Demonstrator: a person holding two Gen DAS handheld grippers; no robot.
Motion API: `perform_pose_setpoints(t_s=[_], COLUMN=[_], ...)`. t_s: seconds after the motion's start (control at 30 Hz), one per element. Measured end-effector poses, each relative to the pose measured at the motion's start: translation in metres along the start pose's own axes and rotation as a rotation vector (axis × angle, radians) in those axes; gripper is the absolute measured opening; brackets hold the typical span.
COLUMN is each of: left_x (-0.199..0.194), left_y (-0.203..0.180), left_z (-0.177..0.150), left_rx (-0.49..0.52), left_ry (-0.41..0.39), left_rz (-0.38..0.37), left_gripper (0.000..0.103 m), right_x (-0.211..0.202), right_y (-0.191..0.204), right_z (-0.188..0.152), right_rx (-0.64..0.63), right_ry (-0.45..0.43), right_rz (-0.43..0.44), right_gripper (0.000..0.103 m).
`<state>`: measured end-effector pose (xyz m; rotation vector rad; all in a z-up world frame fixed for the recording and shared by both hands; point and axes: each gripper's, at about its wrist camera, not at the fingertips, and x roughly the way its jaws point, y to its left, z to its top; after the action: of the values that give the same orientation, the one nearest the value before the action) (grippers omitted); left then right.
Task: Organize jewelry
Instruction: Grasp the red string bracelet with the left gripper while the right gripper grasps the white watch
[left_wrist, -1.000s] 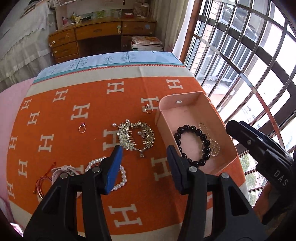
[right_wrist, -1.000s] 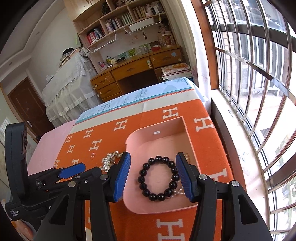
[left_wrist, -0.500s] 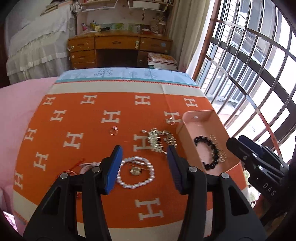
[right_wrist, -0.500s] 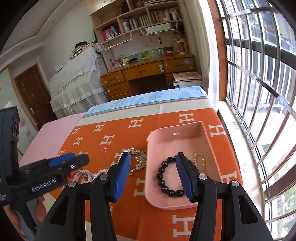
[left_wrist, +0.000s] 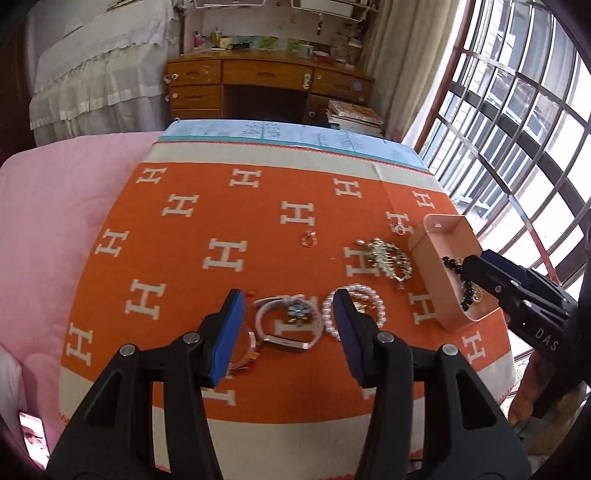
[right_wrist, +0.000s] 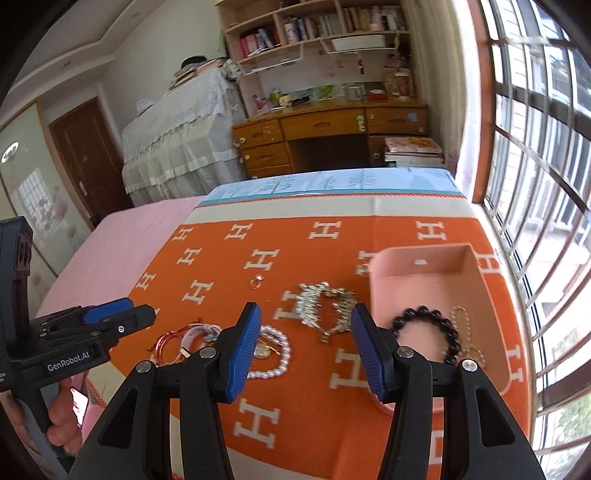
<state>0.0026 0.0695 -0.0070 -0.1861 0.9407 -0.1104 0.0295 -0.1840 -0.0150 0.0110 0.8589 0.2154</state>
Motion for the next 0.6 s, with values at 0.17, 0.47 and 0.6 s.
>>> perform_pose_setpoints(t_s=[0.17,0.47,0.6], left_x=[0.001,0.026,0.056], left_y=[0.043,0.112,0.119], left_z=[0.006,0.017,0.01], left_rx=[-0.02,-0.033,-0.019], left_ry=[0.023,0.125,0.221], left_rz=[0.067,0.094,0.053], left_gripper=[0.047,0.047,0.047], right_x=[0.014,0.068,0.113], right_y=[0.03,0.077,0.09], right_z=[0.023,0.068,0.067], right_rx=[-0.081,-0.226,-0.275], right_ry=[0.044,0.178,0.324], right_rz=[0.044,0.126,0.211], right_gripper=[0.052,0.052,0.052])
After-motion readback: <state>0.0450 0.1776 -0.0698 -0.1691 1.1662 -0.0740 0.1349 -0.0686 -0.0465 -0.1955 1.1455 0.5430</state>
